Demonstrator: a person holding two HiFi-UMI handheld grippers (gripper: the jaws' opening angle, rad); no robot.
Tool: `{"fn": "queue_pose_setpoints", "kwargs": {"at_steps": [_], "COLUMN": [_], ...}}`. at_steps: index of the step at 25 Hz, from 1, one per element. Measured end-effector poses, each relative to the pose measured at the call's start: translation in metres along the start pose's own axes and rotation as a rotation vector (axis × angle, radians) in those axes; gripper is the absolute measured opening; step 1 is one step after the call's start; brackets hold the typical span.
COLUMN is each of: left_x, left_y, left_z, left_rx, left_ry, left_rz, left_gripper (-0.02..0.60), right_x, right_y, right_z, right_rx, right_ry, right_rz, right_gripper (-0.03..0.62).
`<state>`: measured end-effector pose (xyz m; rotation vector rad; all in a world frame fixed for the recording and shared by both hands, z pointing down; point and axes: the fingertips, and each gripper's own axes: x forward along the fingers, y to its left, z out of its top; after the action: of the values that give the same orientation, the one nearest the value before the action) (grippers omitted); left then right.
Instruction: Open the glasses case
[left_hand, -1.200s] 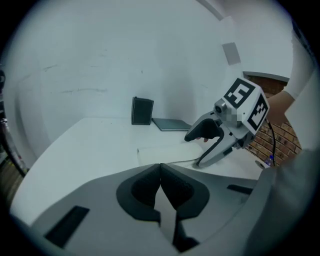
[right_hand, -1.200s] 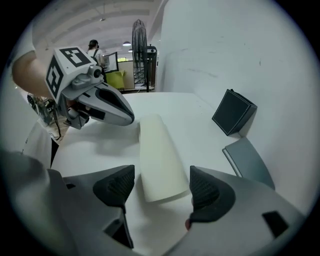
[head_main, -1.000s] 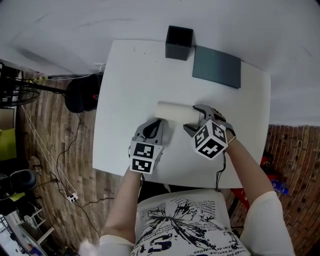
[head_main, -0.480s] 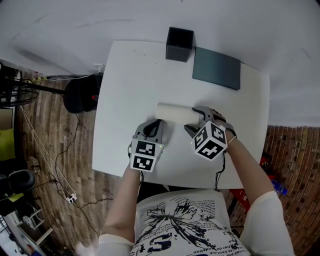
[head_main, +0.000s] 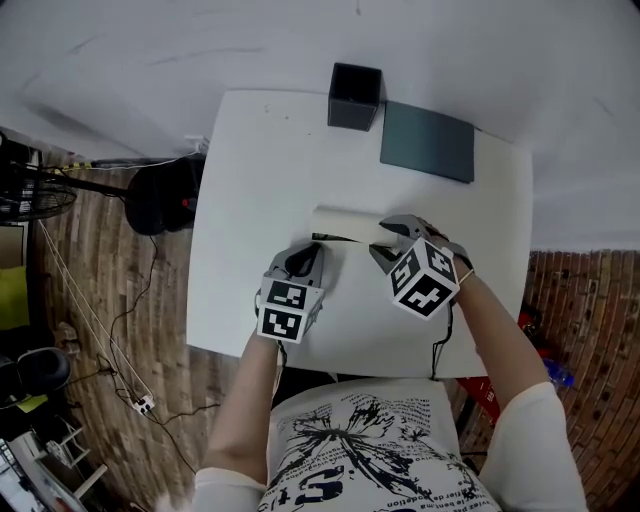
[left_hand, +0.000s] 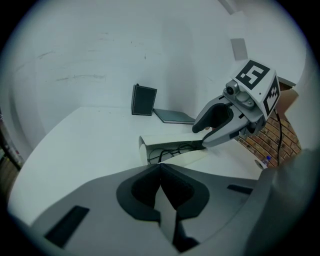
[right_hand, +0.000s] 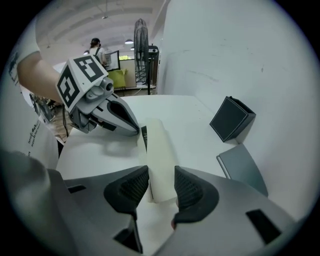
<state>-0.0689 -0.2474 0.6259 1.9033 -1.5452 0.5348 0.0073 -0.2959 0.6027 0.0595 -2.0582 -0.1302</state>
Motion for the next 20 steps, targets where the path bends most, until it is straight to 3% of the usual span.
{"fn": "queue_pose_setpoints", "kwargs": {"at_steps": [5,9,20], "left_x": [-0.001,0.000,0.001], "left_y": [-0.001,0.000,0.002], "left_z": [0.001,0.001,0.002], "left_rx": [0.001,-0.002,-0.024], "left_ry": [0.003,0.008,0.024], "left_rz": [-0.010,-0.024,-0.050], "left_gripper": [0.014,0.014,0.014], "right_x": [-0.004,-0.008,0.006], "right_y": [-0.005,-0.023,-0.061], "right_z": [0.004,0.012,0.018], "right_rx": [0.032,0.066,-0.036], "right_ry": [-0.008,-0.041,-0.050], "right_rz": [0.014,-0.044,-0.145], "right_gripper": [0.157,0.090,0.057]}}
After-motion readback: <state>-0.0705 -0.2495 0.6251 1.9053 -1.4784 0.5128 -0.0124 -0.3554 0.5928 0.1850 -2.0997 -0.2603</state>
